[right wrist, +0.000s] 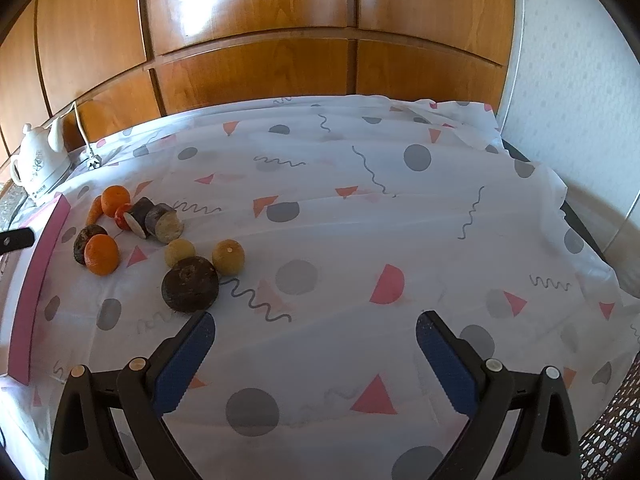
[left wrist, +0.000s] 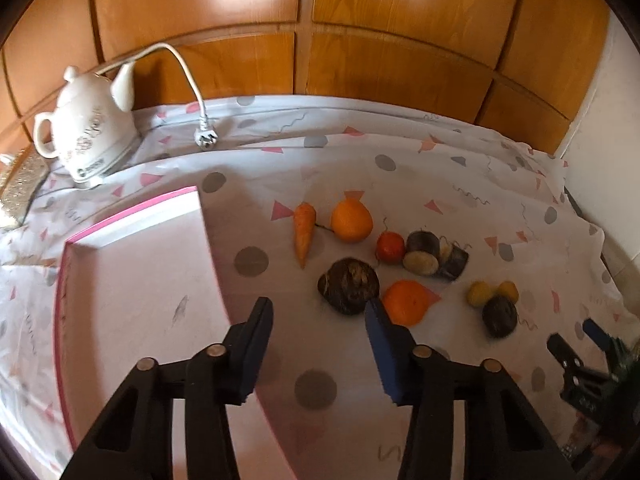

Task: Organize fruits
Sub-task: 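Move the left tool to the orange carrot and close its fingers on it, then carry the carrot with the left tool into the tray and release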

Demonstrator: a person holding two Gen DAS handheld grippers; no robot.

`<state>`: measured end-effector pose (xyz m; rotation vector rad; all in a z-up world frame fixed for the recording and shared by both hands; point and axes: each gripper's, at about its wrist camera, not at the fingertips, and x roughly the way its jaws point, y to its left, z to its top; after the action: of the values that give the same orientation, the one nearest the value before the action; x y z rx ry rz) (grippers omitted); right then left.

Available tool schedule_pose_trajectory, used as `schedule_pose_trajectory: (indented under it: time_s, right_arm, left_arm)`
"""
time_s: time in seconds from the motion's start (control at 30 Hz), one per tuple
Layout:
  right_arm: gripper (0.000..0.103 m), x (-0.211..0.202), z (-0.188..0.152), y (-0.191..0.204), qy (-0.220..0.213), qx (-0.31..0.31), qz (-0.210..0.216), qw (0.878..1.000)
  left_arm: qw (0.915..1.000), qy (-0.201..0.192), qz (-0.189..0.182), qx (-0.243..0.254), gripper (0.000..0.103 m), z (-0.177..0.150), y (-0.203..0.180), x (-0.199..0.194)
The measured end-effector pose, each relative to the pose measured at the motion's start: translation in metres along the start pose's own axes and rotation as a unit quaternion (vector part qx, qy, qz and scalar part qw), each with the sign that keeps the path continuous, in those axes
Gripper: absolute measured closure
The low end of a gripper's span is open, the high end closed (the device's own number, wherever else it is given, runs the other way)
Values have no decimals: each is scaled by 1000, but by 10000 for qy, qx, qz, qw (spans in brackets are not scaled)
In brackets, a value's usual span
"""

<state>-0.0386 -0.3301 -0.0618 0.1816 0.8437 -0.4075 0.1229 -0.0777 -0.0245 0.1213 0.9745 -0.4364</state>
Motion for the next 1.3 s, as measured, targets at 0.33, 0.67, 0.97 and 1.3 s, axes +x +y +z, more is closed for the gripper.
schedule_pose_trajectory:
  time_s: [0.33,0.67,0.97,1.3]
  right_arm:
    - [1,1,3,-5,2,158,68,9999]
    - [1,5,6,-17,53,380,30,9993]
    - [8,11,4,-44,198,937,-79,9954]
    - [9,16,0,-77,312,1504,-320,9876]
  left_arm:
    - [9996,277,102,-27,68,42,6,53]
    - [9984,525,229,0,77,52,5,90]
    - [9982,547,240,-99,88,53,6,105]
    - [9994,98,217,-247,88,51,10,83]
